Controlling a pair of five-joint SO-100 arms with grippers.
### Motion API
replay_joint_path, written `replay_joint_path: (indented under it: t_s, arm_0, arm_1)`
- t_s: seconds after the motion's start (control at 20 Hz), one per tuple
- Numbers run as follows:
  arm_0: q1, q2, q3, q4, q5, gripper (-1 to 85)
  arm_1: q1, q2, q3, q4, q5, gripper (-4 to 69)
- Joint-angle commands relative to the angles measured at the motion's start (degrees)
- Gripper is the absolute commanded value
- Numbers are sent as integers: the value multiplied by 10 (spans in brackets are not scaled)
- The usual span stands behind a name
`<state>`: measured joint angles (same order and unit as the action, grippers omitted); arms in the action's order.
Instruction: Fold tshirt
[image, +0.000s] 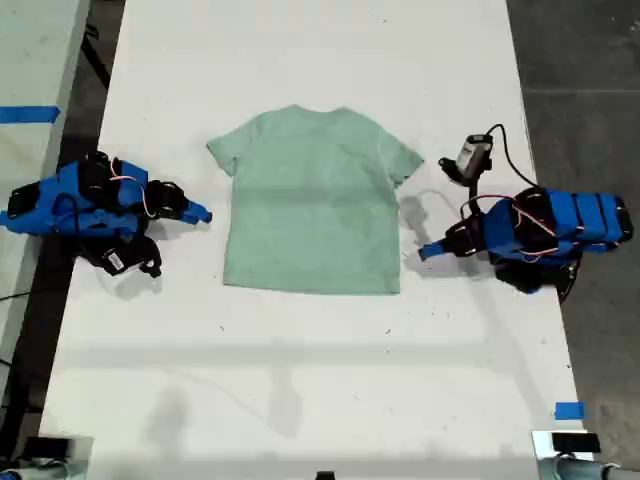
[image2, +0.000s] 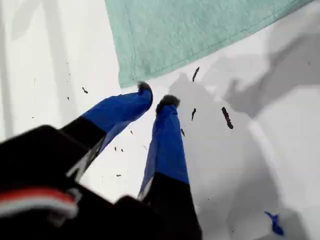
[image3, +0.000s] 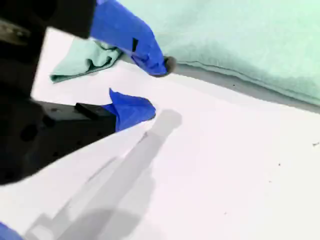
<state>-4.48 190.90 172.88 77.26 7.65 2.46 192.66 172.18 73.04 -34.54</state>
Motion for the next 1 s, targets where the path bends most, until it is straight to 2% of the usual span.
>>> replay_joint_path:
  t_s: [0.0, 0.3, 0.45, 0.5, 0.7, 0.85, 0.95]
  arm_0:
    - [47, -2, -9, -18, -55, 49]
    - [33, -2, -9, -14, -82, 31]
    - [33, -2, -9, -28, -82, 38]
    - [32, -2, -7, -29, -85, 32]
    - [24, -2, -6, 4, -133, 1]
    - [18, -2, -25, 15, -149, 1]
    - [10, -11, -48, 30, -150, 1]
  arm_1:
    - [54, 4, -5, -98, 603, 2]
    - [65, 4, -7, -110, 600, 2]
    - [61, 4, -6, -99, 540, 2]
    - [61, 4, -6, -91, 542, 2]
    - [34, 4, -14, -57, 558, 2]
    - [20, 4, -18, -69, 546, 2]
    - [20, 1, -40, -46, 528, 2]
